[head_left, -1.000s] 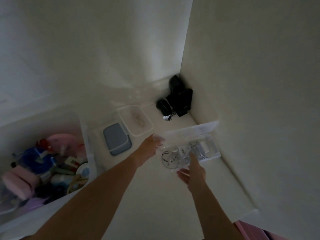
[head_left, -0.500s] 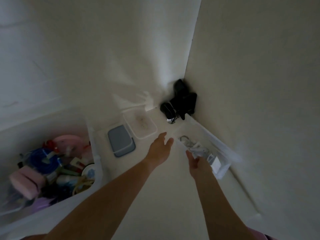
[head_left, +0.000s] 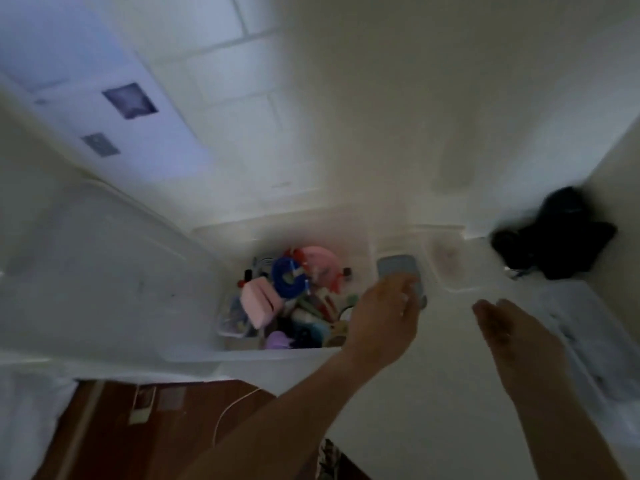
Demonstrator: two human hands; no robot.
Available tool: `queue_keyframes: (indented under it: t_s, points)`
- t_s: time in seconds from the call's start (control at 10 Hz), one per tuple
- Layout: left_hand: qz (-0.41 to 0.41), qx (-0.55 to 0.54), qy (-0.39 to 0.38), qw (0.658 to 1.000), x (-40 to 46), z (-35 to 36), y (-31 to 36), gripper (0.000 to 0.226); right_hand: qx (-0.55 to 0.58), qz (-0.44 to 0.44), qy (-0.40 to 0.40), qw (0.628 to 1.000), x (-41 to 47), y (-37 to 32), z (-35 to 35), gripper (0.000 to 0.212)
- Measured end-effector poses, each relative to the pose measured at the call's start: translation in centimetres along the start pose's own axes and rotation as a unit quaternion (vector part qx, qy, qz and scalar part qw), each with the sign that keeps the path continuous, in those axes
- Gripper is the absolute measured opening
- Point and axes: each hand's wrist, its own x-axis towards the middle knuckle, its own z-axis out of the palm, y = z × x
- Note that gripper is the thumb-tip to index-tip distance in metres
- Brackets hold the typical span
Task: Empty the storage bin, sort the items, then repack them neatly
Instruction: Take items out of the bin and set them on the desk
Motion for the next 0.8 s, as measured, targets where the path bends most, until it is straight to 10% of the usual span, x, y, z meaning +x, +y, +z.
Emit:
queue_keyframes:
  t_s: [0.1, 0.4, 0.6, 0.8]
  points:
    - [-0.041, 0.042, 0.022, 0.998, -0.7, -5.7, -5.2, 0.022, 0.126, -0.024, 0.060, 0.990, -0.5, 0.6, 6.0, 0.026]
    - [-0.281, 0.168, -0.022, 0.945, -2.0, -15.1, -22.2, 0.062, -0.314, -0.098, -0.154, 0.932, 2.3, 5.6, 26.8, 0.034]
    - [-0.288, 0.114, -0.070, 0.948, -1.0, -14.9, -27.1, 0.083, -0.458, -0.065, -0.055, 0.885, 6.8, 9.3, 32.0, 0.078]
    - [-0.260, 0.092, -0.062, 0.959, 0.2, -14.8, -28.1, 0.068, -0.463, -0.051, -0.052, 0.883, 7.8, 9.8, 32.5, 0.037]
